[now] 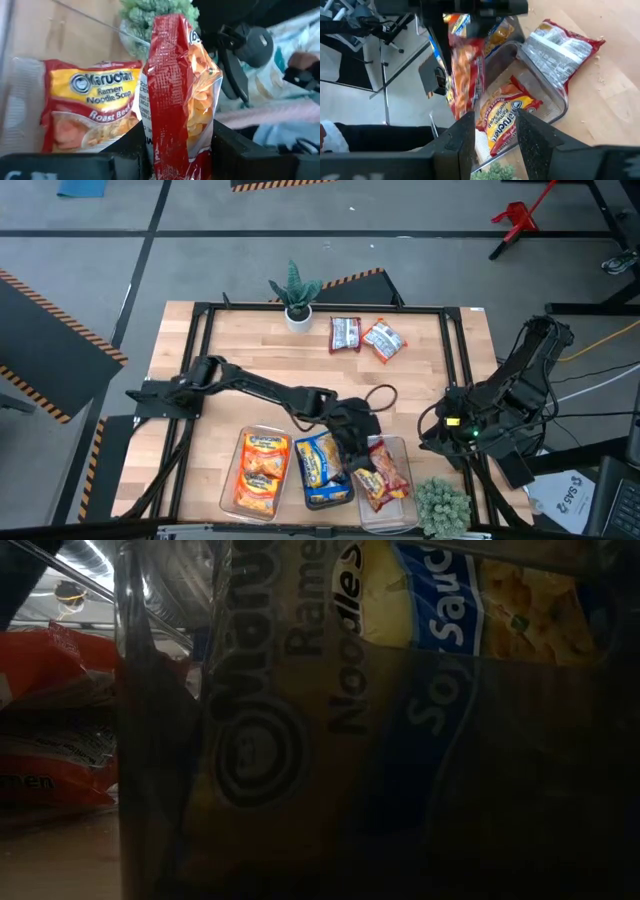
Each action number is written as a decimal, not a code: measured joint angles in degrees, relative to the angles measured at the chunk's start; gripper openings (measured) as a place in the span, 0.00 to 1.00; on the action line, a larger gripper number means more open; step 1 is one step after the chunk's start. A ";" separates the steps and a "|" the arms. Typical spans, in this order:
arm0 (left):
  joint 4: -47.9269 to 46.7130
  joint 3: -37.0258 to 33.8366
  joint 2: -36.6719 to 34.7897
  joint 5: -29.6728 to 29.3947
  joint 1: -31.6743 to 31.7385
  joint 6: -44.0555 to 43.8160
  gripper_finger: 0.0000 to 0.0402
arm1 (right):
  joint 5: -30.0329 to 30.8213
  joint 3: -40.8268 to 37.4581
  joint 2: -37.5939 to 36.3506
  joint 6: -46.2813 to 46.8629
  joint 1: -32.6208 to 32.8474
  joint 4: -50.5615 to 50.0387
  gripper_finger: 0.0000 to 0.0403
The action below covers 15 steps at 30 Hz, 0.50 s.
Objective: Sort Maruchan noodles
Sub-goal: Put the red noodle pack into the right transparent bin
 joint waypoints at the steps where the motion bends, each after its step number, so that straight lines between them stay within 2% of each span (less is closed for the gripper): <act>1: -1.05 1.87 1.22 0.88 0.00 0.71 0.32 | 0.46 0.00 0.00 0.01 -0.01 0.00 0.31; 4: -5.24 6.49 3.89 1.22 -0.02 2.84 0.32 | 1.35 0.00 0.00 0.02 -0.01 -0.59 0.31; 9: -5.97 12.36 8.97 1.65 -0.04 3.79 0.32 | 1.68 -0.34 0.04 0.07 -0.01 -1.11 0.31; 12: -6.22 13.41 10.75 4.87 0.01 3.79 0.32 | 1.67 -0.46 0.04 -0.07 -0.01 -1.51 0.31; 15: -7.84 13.54 11.67 5.53 0.00 4.42 0.32 | 2.11 -0.46 0.04 -0.29 -0.01 -1.68 0.31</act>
